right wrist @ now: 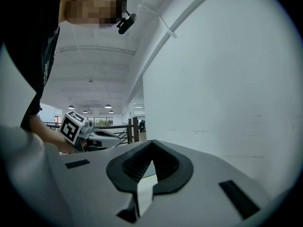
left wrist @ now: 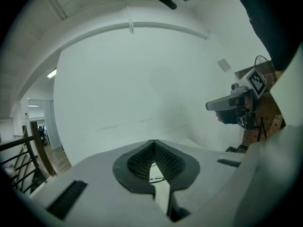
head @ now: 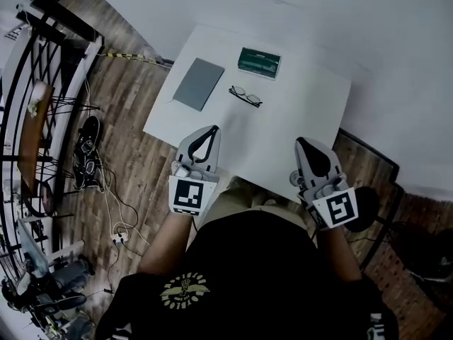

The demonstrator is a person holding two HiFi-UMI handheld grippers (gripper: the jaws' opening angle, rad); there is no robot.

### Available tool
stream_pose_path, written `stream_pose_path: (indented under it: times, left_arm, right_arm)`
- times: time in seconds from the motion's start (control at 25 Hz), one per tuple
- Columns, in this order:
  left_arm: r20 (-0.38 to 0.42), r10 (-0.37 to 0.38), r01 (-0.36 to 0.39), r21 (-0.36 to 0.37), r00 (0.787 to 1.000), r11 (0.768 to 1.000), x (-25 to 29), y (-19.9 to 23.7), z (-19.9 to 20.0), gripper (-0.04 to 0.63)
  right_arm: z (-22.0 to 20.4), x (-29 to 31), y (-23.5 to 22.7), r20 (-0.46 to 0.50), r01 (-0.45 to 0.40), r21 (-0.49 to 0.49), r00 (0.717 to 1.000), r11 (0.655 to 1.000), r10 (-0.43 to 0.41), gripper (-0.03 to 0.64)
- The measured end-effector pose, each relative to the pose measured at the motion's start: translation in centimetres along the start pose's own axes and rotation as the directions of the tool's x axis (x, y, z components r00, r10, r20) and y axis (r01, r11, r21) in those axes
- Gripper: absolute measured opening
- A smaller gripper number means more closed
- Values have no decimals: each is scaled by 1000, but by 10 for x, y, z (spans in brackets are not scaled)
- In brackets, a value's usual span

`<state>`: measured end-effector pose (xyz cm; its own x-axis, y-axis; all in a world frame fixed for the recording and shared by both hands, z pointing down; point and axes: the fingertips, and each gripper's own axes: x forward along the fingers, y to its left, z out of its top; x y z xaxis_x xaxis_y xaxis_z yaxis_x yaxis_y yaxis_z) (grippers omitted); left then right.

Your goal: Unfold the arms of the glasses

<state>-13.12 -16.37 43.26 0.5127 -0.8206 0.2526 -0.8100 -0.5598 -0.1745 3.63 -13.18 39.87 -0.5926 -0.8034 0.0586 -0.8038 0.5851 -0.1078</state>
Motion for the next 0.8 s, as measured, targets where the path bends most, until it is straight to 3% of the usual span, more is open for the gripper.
stream_pose_path:
  times: [0.48, 0.8]
  left_arm:
    - [-63, -174, 179, 79, 983, 981, 77, 32, -23, 8]
    - [-169, -301, 325, 147, 939, 934, 138, 30, -74, 8]
  right_arm:
    - [1, 57, -29, -26, 136, 10, 990, 991, -136, 2]
    - [-16, 83, -49, -51, 214, 26, 976, 976, -212, 2]
